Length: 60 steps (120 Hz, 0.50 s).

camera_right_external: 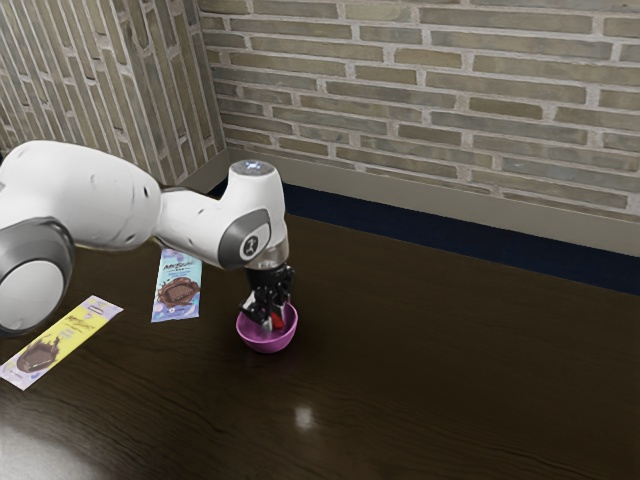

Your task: Take strawberry from the bowl

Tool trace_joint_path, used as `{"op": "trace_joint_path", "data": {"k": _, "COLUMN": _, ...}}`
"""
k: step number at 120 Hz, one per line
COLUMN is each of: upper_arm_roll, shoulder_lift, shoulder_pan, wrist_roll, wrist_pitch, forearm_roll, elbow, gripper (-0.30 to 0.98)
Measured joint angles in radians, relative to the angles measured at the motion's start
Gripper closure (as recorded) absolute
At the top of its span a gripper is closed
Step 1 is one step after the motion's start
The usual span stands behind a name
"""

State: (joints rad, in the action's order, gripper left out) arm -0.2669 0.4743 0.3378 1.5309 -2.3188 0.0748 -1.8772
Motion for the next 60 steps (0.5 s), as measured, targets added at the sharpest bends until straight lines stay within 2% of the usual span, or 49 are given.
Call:
{"op": "trace_joint_path", "data": {"k": 16, "upper_arm_roll": -0.001, "shoulder_lift": -0.052, "shoulder_pan": 0.014, "wrist_roll": 0.008, "wrist_pitch": 0.014, "forearm_roll": -0.004, "elbow": -0.006, "gripper": 0.61}}
{"op": "trace_joint_path", "data": {"k": 34, "upper_arm_roll": -0.009, "shoulder_lift": -0.12, "shoulder_pan": 0.076, "wrist_roll": 0.015, "wrist_pitch": 0.048, "forearm_roll": -0.008, "elbow": -0.002, "gripper": 0.64}}
{"op": "trace_joint_path", "data": {"k": 52, "upper_arm_roll": -0.002, "shoulder_lift": -0.098, "shoulder_pan": 0.16, "wrist_roll": 0.021, "wrist_pitch": 0.092, "forearm_roll": -0.01, "elbow": 0.07, "gripper": 0.66}}
{"op": "trace_joint_path", "data": {"k": 60, "upper_arm_roll": 0.002, "shoulder_lift": -0.046, "shoulder_pan": 0.194, "wrist_roll": 0.022, "wrist_pitch": 0.104, "forearm_roll": -0.01, "elbow": 0.121, "gripper": 0.67}}
